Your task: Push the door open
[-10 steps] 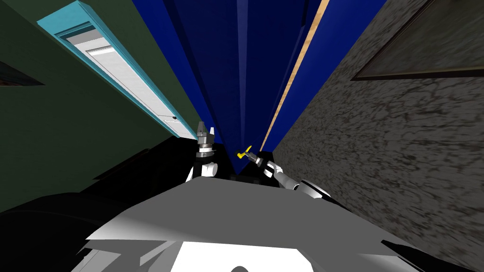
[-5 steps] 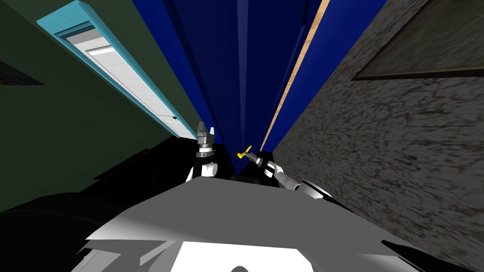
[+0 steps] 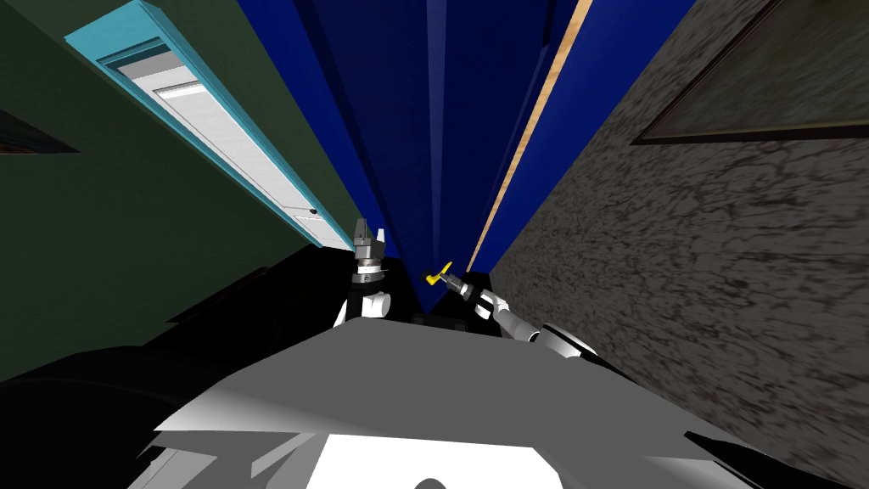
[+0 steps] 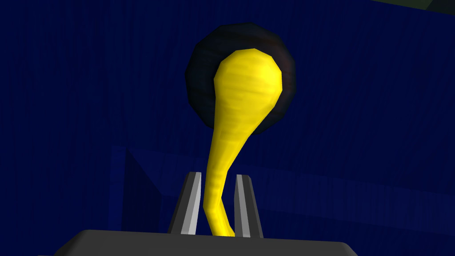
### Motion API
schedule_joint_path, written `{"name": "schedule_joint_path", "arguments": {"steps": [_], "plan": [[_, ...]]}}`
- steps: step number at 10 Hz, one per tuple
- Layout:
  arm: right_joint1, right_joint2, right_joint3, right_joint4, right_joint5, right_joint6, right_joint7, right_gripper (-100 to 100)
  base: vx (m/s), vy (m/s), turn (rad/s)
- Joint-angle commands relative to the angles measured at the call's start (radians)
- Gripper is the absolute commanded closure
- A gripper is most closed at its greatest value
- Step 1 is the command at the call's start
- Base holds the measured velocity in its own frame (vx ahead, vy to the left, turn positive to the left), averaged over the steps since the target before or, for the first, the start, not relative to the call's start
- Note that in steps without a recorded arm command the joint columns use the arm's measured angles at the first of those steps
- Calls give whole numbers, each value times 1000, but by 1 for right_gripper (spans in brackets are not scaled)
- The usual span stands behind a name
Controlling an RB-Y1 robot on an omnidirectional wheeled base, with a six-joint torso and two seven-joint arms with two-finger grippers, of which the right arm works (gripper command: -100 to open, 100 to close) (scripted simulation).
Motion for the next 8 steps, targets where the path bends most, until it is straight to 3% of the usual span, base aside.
{"name": "schedule_joint_path", "arguments": {"steps": [1, 8], "plan": [[6, -1, 5, -4, 2, -7, 0, 100, 0, 0, 0], [5, -12, 11, -4, 3, -19, -6, 100, 0, 0, 0]]}}
